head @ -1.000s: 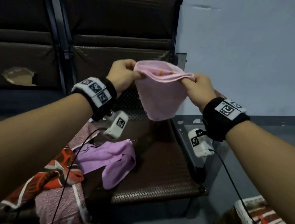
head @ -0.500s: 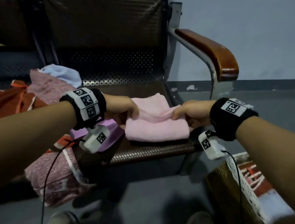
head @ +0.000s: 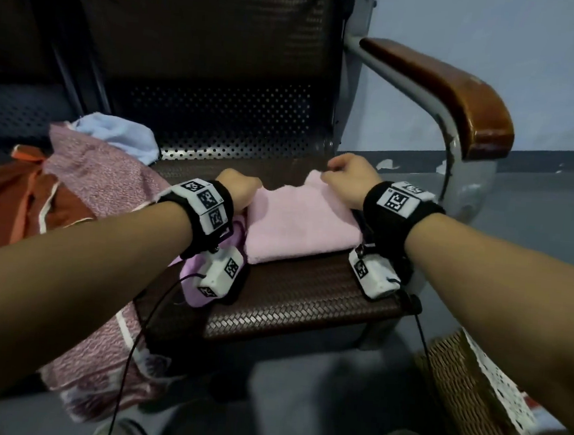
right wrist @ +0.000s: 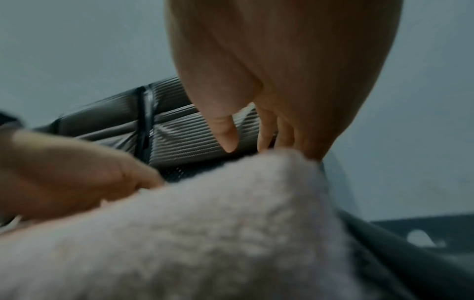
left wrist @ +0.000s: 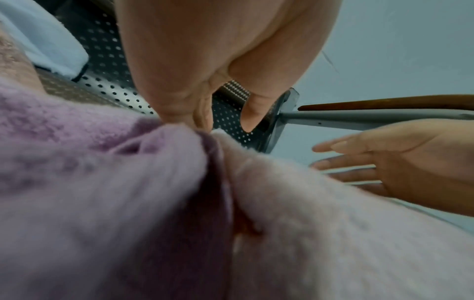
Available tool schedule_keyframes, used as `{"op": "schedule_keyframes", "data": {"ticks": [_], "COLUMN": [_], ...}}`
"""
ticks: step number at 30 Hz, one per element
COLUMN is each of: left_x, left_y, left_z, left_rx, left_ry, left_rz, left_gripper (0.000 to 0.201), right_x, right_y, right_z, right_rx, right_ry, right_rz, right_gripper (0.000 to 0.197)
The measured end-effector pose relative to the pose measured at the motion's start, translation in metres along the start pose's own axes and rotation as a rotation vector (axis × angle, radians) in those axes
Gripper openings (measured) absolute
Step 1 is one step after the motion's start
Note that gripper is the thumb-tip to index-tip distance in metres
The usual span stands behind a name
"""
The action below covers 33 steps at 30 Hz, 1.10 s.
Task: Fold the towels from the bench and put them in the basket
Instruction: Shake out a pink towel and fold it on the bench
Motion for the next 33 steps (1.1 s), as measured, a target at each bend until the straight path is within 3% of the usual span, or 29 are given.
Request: {"op": "schedule_keyframes", "data": {"ticks": [3, 5, 7, 9, 12, 14, 17, 18, 19, 22, 25, 27, 30, 33], "left_x": [0.004, 0.002, -0.001, -0.009, -0.030, -0.037, -0.032, -0.030, -0.029, -0.022, -0.019, -0.021, -0.030, -0.029], "left_y": [0.001, 0.004, 0.002, -0.005, -0.020, -0.021, -0.013, -0.010, -0.007, 0.003, 0.008, 0.006, 0.004, 0.004], "left_z": [-0.001, 0.015, 0.039, 0.062, 0.084, 0.088, 0.090, 0.092, 0.093, 0.092, 0.082, 0.072, 0.055, 0.046], "left_rx": [0.093, 0.148, 0.151, 0.027, -0.170, -0.136, 0.012, 0.026, 0.013, -0.038, -0.073, -0.024, 0.079, 0.151], "left_ry": [-0.057, -0.143, -0.312, -0.457, -0.513, -0.540, -0.597, -0.588, -0.569, -0.494, -0.388, -0.327, -0.212, -0.173], "left_rz": [-0.160, -0.245, -0.293, -0.381, -0.633, -0.714, -0.723, -0.705, -0.662, -0.447, -0.201, -0.142, -0.158, -0.142], "left_gripper": [0.035, 0.040, 0.035, 0.038, 0.077, 0.080, 0.024, 0.012, 0.014, 0.029, 0.022, 0.019, 0.031, 0.034], "right_x": [-0.017, -0.020, -0.017, -0.010, -0.004, -0.007, -0.014, -0.015, -0.016, -0.013, -0.009, -0.009, -0.005, -0.003], "right_y": [-0.006, -0.013, -0.020, -0.021, -0.019, -0.017, -0.008, -0.004, 0.001, 0.017, 0.031, 0.031, 0.020, 0.016], "right_z": [0.010, 0.025, 0.040, 0.053, 0.066, 0.067, 0.066, 0.066, 0.066, 0.065, 0.063, 0.061, 0.056, 0.048], "right_rx": [-0.119, -0.275, -0.438, -0.530, -0.621, -0.594, -0.458, -0.422, -0.394, -0.289, -0.147, -0.114, -0.133, 0.003], "right_ry": [0.200, 0.283, 0.318, 0.328, 0.306, 0.331, 0.366, 0.359, 0.349, 0.323, 0.278, 0.271, 0.252, 0.235], "right_rz": [0.138, 0.152, 0.228, 0.350, 0.417, 0.477, 0.488, 0.468, 0.437, 0.286, 0.061, -0.006, 0.030, 0.063], "right_gripper": [0.032, 0.026, 0.041, 0.068, 0.094, 0.078, 0.033, 0.024, 0.020, 0.025, 0.027, 0.037, 0.054, 0.046]}}
Point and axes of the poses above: each hand's wrist, its own z-axis away from the middle knuckle, its own y-axis out of the back of the hand, x = y × z, the point moved 6 cm from there along -z, towards the middle knuckle, and after that the axes turned 14 degrees about y, right-handed, at the moved point
